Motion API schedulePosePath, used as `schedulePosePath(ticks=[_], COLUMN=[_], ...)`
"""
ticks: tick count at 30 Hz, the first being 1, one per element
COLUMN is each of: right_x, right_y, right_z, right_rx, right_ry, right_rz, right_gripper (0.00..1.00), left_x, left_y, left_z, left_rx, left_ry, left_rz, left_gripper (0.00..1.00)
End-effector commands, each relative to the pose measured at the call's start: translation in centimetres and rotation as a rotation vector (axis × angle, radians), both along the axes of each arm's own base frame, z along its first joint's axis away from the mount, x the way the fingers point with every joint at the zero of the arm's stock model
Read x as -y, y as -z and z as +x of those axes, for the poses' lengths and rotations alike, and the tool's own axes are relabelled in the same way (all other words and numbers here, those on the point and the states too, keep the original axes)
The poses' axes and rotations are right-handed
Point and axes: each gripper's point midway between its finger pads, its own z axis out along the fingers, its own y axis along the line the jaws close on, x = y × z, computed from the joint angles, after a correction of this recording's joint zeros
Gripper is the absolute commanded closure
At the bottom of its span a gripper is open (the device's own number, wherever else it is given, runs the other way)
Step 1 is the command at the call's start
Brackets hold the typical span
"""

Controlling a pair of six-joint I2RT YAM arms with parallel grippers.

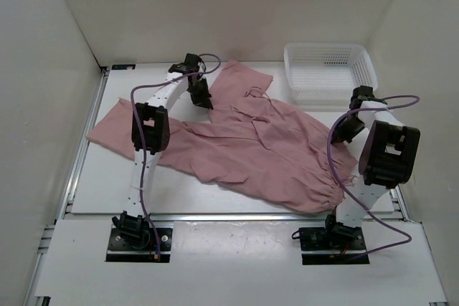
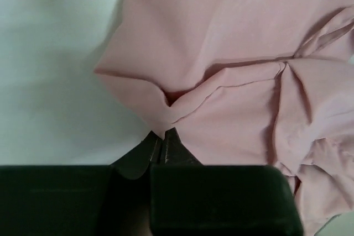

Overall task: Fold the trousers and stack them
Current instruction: Flatten the trousers out

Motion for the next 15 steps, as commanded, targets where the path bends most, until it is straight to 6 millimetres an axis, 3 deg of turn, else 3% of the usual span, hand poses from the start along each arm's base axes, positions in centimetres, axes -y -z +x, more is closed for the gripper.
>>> schedulePosePath(ticks=[1,2,3,4,5,6,7,8,9,10,11,12,15], right_x=[0.9,0.6,0.5,0.5,0.4,0.3,0.3,0.3,0.2,0.1,0.2,0.2,0.5], right_y=[-2.2,-2.1,-2.1,-1.8,-1.7,-1.8,-1.5,-1.8,-1.4,-1.0,-1.3,-1.6,-2.1], right_z=[-0.3,-1.0,-1.0,-1.4,-1.7,-2.0,-2.3,-2.3,-2.8,-3.2,-3.1,-3.1,-3.3], right_rx=[0.050,0.044,0.052,0.041,0.043,0.044,0.036,0.044,0.029,0.017,0.025,0.034,0.045], right_ry=[-0.023,-0.026,-0.026,-0.026,-0.026,-0.026,-0.026,-0.036,-0.037,-0.047,-0.047,-0.047,-0.052], right_rz=[-0.065,-0.055,-0.057,-0.054,-0.054,-0.055,-0.053,-0.057,-0.054,-0.054,-0.056,-0.058,-0.083], right_gripper=[1.00,1.00,1.00,1.00,1.00,1.00,1.00,1.00,1.00,1.00,1.00,1.00,1.00], left_x=[-6.4,-7.1,-7.7,-9.2,-9.8,-10.0,-10.5,-11.1,-10.7,-10.6,-10.3,-10.3,-11.4], left_y=[-9.6,-12.7,-13.5,-12.4,-15.1,-15.3,-13.4,-14.7,-14.1,-13.4,-11.4,-11.2,-11.1], left_z=[0.6,-0.2,-1.0,-2.5,-3.7,-4.9,-7.0,-8.4,-9.7,-10.9,-12.8,-13.6,-13.7], left_rx=[0.171,0.216,0.228,0.197,0.243,0.242,0.191,0.214,0.194,0.167,0.104,0.093,0.095], left_ry=[-0.141,-0.155,-0.155,-0.169,-0.185,-0.186,-0.175,-0.186,-0.169,-0.155,-0.129,-0.123,-0.139], left_rz=[0.085,0.074,0.093,0.145,0.153,0.171,0.222,0.230,0.235,0.224,0.225,0.220,0.247], left_gripper=[0.90,0.90,0.90,0.90,0.90,0.90,0.90,0.90,0.85,0.70,0.47,0.00,0.00])
